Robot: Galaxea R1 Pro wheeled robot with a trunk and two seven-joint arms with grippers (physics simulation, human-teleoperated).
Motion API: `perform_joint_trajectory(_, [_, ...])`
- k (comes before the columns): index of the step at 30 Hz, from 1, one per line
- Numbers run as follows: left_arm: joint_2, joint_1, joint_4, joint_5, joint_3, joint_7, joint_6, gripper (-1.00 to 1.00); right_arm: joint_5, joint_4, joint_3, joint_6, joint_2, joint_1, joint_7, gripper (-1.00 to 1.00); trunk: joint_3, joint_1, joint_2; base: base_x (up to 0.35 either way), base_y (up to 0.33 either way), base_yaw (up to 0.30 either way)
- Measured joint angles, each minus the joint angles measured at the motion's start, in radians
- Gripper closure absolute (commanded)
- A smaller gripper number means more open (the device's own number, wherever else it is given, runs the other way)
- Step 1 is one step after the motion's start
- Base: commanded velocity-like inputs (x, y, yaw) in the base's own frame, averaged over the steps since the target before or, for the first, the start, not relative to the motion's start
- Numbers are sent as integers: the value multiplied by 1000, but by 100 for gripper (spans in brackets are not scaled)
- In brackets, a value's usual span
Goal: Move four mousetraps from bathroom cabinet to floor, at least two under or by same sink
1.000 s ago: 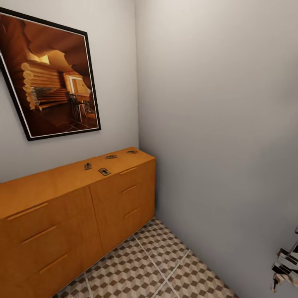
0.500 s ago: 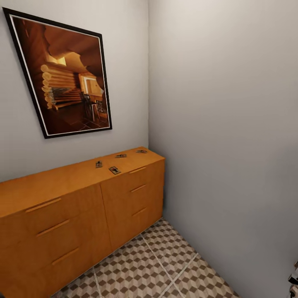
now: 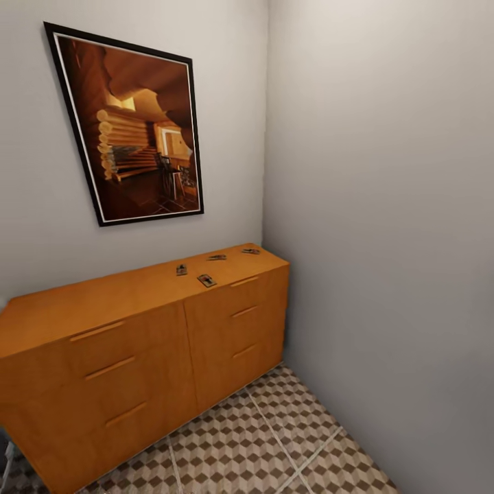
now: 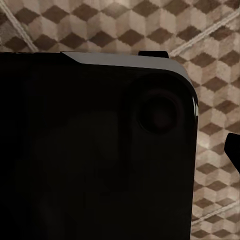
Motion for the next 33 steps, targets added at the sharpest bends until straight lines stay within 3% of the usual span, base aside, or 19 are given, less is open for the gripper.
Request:
perform_joint_trajectory(11, [-1,0,0,0,0,0,0,-100,0,0,1,0,0,0,0,-100,0,0,0,0,-7,179])
perform_joint_trajectory(22, [-1,0,0,0,0,0,0,-100,0,0,1,0,0,0,0,-100,0,0,0,0,-180,194])
perform_joint_trajectory(33, [-2,0,0,0,0,0,0,-100,1,0,1,0,0,0,0,-100,0,0,0,0,-32,196])
